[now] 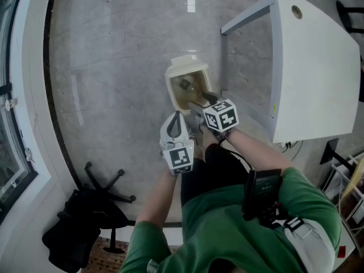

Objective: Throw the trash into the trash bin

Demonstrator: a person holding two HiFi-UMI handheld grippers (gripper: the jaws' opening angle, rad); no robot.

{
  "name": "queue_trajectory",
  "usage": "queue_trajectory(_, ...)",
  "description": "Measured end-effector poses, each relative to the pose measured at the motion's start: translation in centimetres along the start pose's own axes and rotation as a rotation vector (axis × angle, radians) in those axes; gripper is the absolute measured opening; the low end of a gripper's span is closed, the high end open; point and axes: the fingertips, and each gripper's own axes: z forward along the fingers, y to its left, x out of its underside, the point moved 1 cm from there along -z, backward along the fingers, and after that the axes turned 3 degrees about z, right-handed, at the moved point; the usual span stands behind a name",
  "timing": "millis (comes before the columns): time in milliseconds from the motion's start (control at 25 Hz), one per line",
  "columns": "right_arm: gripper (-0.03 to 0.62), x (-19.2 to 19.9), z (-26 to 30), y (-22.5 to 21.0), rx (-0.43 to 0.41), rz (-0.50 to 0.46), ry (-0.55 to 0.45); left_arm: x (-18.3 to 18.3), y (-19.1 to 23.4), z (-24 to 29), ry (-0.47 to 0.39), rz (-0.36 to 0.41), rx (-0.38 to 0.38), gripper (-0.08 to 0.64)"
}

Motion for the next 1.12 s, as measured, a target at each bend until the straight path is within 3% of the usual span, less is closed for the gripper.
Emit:
queue_trajectory(160,0.213,-2.1,-4.1,2.4,0.013,-0.051,-0.092,-2.7,0.3,-2.0,-0.055,0.055,-0.015,0.005)
queue_trajectory(440,0.144,-4.9,-10.9,6.7,0.007,-0.107,-0.231,-9.5,1.1,-5.9,-0.200,0.139,-0.041,0.005)
queue_trajectory(1120,0.086,-7.8,-24.8,14.8,-0.026,-0.219,-0.493,-18.0,-0.9,-14.7,-0.332,0.105,-0.030,0.005)
